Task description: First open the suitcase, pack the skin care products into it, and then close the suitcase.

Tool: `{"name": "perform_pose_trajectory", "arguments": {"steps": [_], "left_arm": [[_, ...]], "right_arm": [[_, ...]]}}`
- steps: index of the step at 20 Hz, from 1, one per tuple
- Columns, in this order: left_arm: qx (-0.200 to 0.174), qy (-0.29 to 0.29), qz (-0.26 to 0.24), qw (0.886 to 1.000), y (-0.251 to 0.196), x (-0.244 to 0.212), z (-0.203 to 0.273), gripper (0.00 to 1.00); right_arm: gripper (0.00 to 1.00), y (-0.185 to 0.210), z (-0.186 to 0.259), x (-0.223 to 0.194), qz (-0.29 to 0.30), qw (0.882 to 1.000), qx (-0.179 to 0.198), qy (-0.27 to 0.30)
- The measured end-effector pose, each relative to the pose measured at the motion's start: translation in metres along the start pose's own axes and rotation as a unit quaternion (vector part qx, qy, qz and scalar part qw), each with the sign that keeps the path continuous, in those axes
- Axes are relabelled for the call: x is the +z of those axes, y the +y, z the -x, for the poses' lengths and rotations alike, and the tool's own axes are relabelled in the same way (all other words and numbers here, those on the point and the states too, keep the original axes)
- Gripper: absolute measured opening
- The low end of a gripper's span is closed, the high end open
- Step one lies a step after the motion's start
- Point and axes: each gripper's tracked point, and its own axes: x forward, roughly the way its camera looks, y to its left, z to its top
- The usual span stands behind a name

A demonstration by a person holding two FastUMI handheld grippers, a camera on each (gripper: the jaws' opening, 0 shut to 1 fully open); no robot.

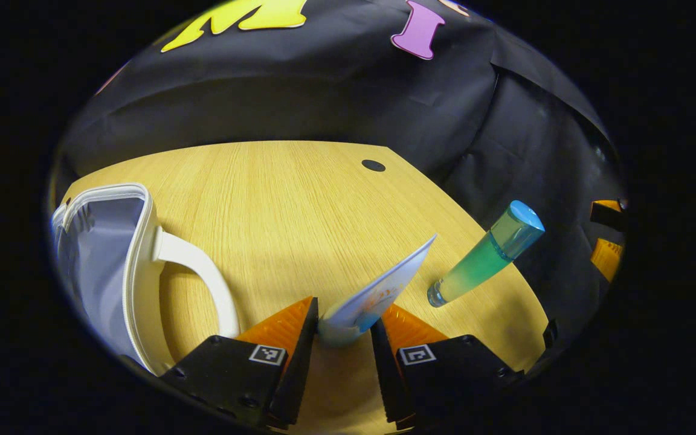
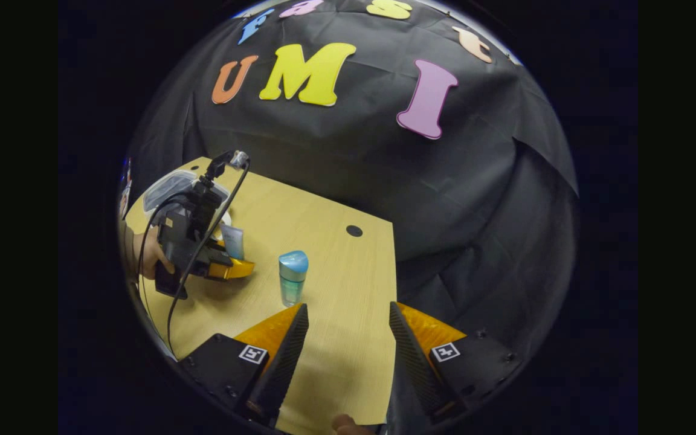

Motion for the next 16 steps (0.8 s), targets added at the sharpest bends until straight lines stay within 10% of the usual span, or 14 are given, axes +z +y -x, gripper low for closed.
{"name": "perform_pose_trajectory", "arguments": {"steps": [16], "left_arm": [[0.084, -0.001, 0.007, 0.996, 0.008, 0.005, 0.113, 0.45]], "right_arm": [[0.8, 0.077, -0.113, 0.009, -0.094, 0.99, 0.085, 0.052]]}}
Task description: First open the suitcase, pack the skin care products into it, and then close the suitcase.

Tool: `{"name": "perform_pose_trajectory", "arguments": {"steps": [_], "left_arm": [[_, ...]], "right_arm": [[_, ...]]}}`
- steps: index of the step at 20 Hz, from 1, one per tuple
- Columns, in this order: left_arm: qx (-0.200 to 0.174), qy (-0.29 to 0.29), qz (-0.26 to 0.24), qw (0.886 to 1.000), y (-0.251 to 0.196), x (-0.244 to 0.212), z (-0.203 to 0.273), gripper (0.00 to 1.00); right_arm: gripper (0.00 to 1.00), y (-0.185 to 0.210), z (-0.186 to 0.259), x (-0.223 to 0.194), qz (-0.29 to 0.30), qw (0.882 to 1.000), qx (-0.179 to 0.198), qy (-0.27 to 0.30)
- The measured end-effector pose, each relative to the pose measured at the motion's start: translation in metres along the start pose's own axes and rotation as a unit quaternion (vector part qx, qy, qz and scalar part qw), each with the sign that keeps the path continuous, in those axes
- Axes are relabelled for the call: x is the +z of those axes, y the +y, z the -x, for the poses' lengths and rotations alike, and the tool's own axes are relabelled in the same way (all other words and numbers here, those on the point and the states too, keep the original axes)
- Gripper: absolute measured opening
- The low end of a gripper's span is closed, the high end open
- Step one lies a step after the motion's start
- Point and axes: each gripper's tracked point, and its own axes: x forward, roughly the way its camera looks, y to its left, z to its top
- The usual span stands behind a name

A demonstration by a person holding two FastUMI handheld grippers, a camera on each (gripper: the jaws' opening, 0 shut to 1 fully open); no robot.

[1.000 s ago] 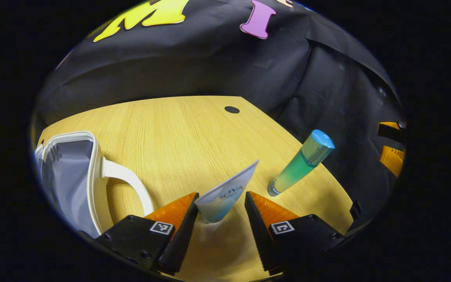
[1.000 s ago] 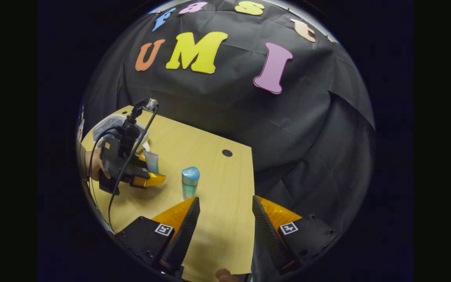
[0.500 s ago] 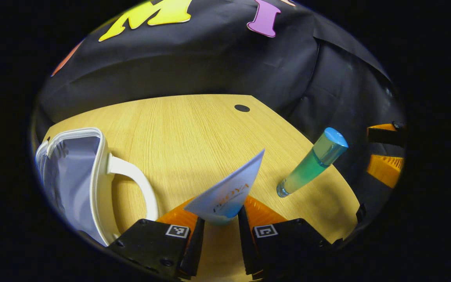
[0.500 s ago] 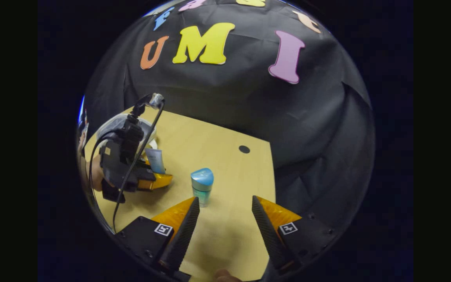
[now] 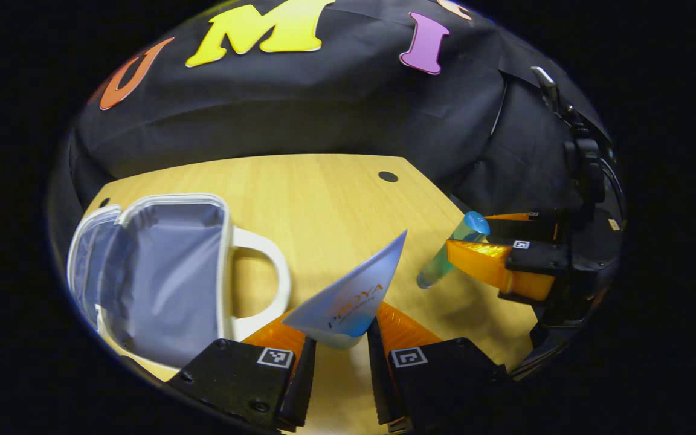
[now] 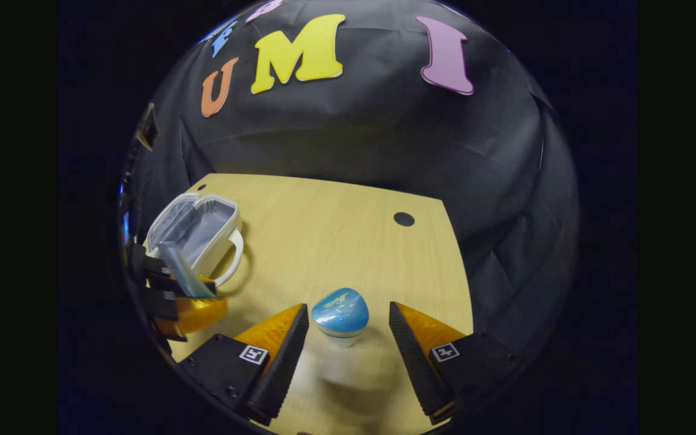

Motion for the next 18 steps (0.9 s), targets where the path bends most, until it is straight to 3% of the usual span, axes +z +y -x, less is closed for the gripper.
{"name": "perform_pose_trajectory", "arguments": {"steps": [3, 7, 9, 18], "left_arm": [[0.043, -0.021, -0.006, 0.999, 0.027, 0.009, 0.038, 0.45], [0.063, -0.032, 0.042, 0.997, 0.049, 0.012, 0.083, 0.44], [0.074, -0.037, 0.056, 0.995, 0.069, 0.016, 0.098, 0.44], [0.114, -0.04, 0.045, 0.992, 0.167, 0.023, 0.109, 0.45]], "right_arm": [[0.66, 0.003, -0.015, -0.015, -0.019, 1.0, -0.006, 0.018], [0.58, 0.004, -0.031, -0.033, -0.046, 0.998, -0.019, 0.028], [0.45, 0.004, -0.031, -0.034, -0.057, 0.998, -0.023, 0.024], [0.39, 0.019, 0.005, -0.051, -0.09, 0.994, -0.047, 0.031]]}}
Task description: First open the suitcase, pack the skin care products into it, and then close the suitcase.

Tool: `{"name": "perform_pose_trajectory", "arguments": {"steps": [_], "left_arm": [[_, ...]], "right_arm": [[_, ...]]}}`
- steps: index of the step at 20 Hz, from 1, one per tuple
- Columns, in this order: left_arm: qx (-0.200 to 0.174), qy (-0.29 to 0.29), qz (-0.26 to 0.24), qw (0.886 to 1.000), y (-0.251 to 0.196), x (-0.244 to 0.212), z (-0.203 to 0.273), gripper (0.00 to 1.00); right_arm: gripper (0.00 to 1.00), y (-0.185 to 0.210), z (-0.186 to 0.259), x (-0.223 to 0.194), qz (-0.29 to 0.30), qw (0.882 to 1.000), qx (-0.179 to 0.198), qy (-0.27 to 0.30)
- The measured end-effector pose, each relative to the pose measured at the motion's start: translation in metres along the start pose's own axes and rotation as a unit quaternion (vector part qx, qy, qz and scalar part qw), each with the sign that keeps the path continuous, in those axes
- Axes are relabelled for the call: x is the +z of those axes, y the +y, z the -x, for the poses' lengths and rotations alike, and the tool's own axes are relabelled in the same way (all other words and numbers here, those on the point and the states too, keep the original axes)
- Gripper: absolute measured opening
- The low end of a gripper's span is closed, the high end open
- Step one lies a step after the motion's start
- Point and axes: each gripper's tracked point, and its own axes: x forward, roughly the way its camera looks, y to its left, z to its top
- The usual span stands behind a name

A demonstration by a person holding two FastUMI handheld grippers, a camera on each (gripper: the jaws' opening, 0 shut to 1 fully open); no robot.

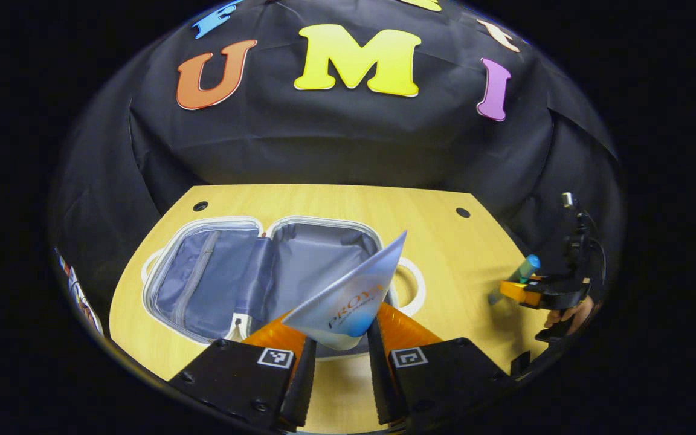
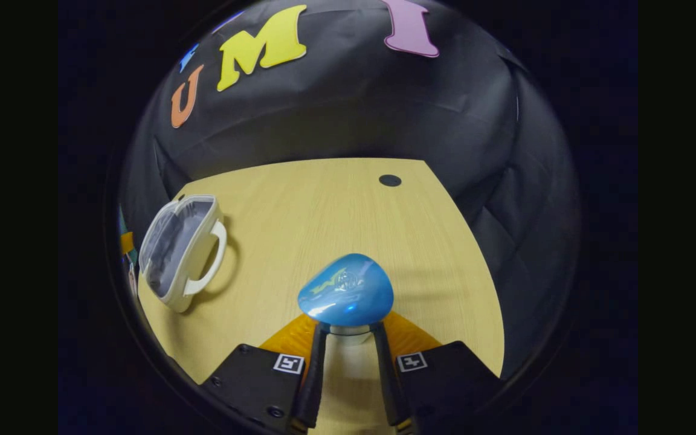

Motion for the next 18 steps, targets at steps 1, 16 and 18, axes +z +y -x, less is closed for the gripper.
{"name": "perform_pose_trajectory", "arguments": {"steps": [1, 16, 18], "left_arm": [[0.004, 0.004, -0.001, 1.0, 0.009, -0.002, -0.009, 0.45], [-0.005, 0.226, 0.005, 0.974, 0.038, -0.09, -0.094, 0.45], [-0.01, 0.24, 0.005, 0.971, 0.038, -0.094, -0.1, 0.45]], "right_arm": [[0.39, 0.004, 0.009, -0.001, 0.0, 1.0, -0.001, -0.001], [0.39, 0.087, 0.093, 0.01, 0.013, 1.0, 0.027, -0.009], [0.39, 0.089, 0.096, 0.009, 0.011, 1.0, 0.026, -0.005]]}}
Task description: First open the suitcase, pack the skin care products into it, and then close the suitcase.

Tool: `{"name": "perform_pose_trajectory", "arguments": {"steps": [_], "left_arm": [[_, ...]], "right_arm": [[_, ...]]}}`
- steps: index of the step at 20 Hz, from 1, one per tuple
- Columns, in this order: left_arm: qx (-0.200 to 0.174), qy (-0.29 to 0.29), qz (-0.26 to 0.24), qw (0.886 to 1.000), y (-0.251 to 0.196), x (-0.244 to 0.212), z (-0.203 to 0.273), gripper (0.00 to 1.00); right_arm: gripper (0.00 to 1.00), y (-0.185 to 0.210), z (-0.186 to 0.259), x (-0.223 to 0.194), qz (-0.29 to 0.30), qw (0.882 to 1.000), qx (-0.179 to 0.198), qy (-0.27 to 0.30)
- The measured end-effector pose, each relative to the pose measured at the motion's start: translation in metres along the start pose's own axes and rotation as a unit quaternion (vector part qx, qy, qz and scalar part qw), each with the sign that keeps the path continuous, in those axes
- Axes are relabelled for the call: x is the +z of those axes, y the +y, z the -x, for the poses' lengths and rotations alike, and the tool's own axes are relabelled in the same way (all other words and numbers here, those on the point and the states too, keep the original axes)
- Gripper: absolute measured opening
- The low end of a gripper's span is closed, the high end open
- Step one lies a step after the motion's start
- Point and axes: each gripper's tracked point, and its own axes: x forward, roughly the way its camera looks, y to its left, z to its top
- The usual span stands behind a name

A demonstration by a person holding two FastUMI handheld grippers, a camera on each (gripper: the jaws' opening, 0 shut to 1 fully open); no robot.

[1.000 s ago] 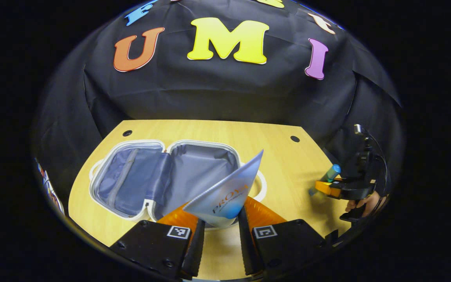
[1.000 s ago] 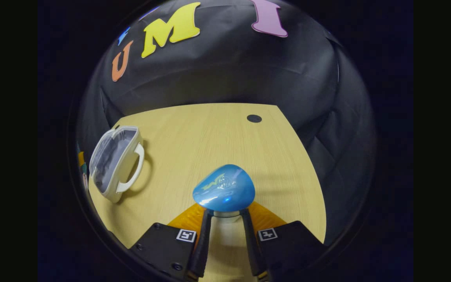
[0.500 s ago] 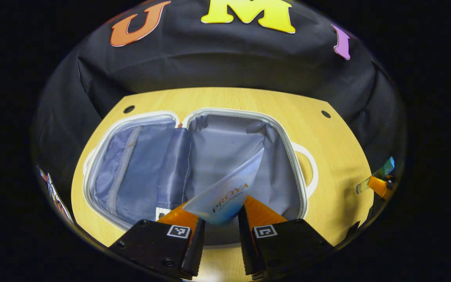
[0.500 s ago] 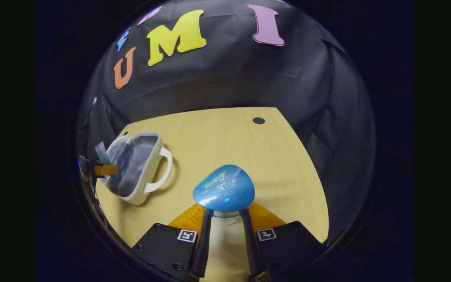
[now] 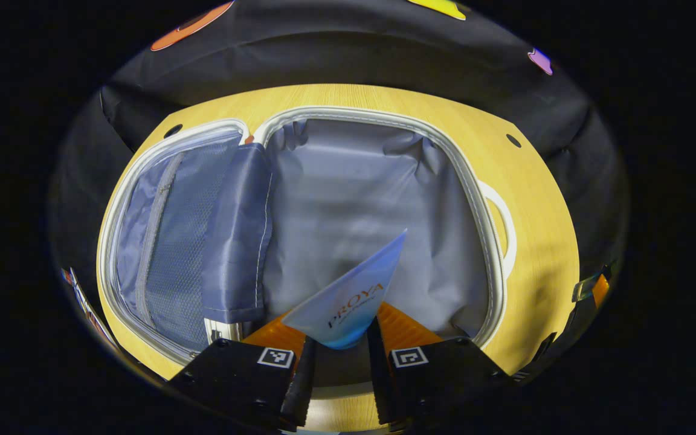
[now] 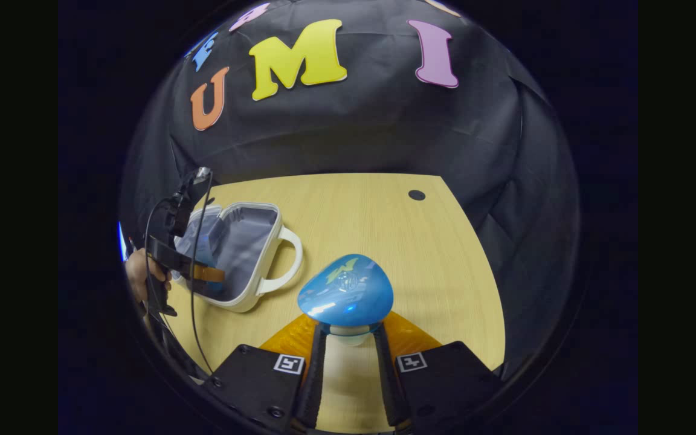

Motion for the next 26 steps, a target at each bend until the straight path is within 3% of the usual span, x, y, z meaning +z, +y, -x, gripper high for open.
{"name": "perform_pose_trajectory", "arguments": {"steps": [8, 11, 12, 13, 14, 17, 18, 20, 23, 25, 26], "left_arm": [[0.013, 0.027, 0.001, 1.0, 0.007, -0.003, -0.018, 0.45], [0.016, 0.006, -0.002, 1.0, 0.009, 0.006, -0.019, 0.41], [0.016, 0.005, -0.002, 1.0, 0.009, 0.004, -0.021, 0.4], [0.016, 0.002, 0.001, 1.0, 0.009, 0.005, -0.022, 0.46], [0.015, 0.0, 0.005, 1.0, 0.009, 0.005, -0.021, 0.4], [0.004, -0.008, 0.002, 1.0, 0.004, 0.008, -0.019, 0.4], [0.003, -0.016, 0.007, 1.0, 0.003, 0.009, -0.019, 0.55], [0.012, -0.026, 0.013, 1.0, 0.005, 0.01, -0.004, 0.76], [0.003, -0.07, 0.015, 0.997, 0.001, 0.019, 0.025, 0.83], [0.018, -0.123, 0.008, 0.992, 0.009, 0.028, 0.052, 0.85], [0.027, -0.149, 0.006, 0.988, 0.016, 0.031, 0.066, 0.91]], "right_arm": [[0.36, 0.007, 0.003, -0.001, -0.012, 1.0, -0.012, 0.006], [0.39, 0.013, 0.005, -0.002, -0.008, 1.0, -0.014, 0.002], [0.36, 0.015, 0.005, -0.003, -0.005, 1.0, -0.012, 0.002], [0.39, 0.019, 0.006, -0.003, -0.001, 1.0, -0.01, 0.002], [0.39, 0.023, 0.005, -0.001, 0.0, 1.0, -0.008, 0.001], [0.38, 0.047, 0.002, 0.012, 0.007, 1.0, 0.012, -0.001], [0.38, 0.055, -0.001, 0.017, 0.014, 1.0, 0.017, -0.003], [0.39, 0.075, -0.008, 0.029, 0.026, 0.999, 0.032, -0.008], [0.39, 0.112, -0.018, 0.05, 0.036, 0.998, 0.058, -0.016], [0.38, 0.134, -0.028, 0.065, 0.038, 0.997, 0.066, -0.021], [0.38, 0.145, -0.033, 0.073, 0.036, 0.997, 0.069, -0.025]]}}
